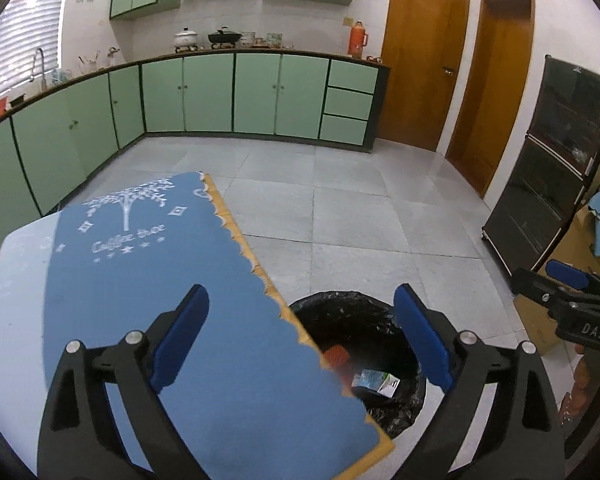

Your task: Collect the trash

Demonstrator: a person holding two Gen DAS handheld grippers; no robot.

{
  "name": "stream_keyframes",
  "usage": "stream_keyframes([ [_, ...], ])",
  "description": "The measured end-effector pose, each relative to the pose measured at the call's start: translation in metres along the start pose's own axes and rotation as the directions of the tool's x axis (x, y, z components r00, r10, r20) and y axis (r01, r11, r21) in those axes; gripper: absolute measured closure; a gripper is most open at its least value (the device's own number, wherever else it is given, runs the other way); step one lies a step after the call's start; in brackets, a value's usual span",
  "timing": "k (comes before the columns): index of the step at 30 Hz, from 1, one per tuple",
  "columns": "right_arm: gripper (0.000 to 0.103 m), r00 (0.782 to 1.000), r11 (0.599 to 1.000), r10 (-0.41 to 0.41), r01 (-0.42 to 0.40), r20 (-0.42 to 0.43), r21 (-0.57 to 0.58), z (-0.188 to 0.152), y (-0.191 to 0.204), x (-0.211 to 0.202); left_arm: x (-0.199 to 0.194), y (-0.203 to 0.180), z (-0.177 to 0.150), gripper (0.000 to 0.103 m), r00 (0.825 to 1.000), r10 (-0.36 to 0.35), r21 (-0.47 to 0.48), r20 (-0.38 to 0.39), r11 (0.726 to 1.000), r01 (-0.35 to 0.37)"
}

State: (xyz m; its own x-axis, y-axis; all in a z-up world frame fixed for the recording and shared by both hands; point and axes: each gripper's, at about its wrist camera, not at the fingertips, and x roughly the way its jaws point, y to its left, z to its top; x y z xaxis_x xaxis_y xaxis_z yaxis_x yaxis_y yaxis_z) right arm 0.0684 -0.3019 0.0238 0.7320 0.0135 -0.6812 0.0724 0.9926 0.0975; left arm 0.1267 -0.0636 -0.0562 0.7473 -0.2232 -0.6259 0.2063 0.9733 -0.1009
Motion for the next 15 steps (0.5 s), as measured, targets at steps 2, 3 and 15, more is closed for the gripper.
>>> stream_keyframes([
  [2, 0.006, 1.0, 1.0, 0.007, -0.007, 0.012, -0.008, -0.002, 0.006, -0.013, -0.012, 0.001, -0.002, 0.009, 1.0, 0.008, 0.001, 0.003, 1.0, -0.008],
  [3, 0.006, 1.0, 1.0, 0.01, -0.01, 0.018, -0.012, -0.003, 0.009, -0.018, -0.019, 0.001, -0.004, 0.009, 1.0, 0.013, 0.002, 0.007, 1.0, -0.013],
  [15, 0.006, 0.997, 0.999, 0.035, -0.033, 0.066, -0.033, -0.012, 0.035, -0.081, -0.089, -0.001, -0.004, 0.009, 0.996, 0.019, 0.023, 0.087, 1.0, -0.021],
])
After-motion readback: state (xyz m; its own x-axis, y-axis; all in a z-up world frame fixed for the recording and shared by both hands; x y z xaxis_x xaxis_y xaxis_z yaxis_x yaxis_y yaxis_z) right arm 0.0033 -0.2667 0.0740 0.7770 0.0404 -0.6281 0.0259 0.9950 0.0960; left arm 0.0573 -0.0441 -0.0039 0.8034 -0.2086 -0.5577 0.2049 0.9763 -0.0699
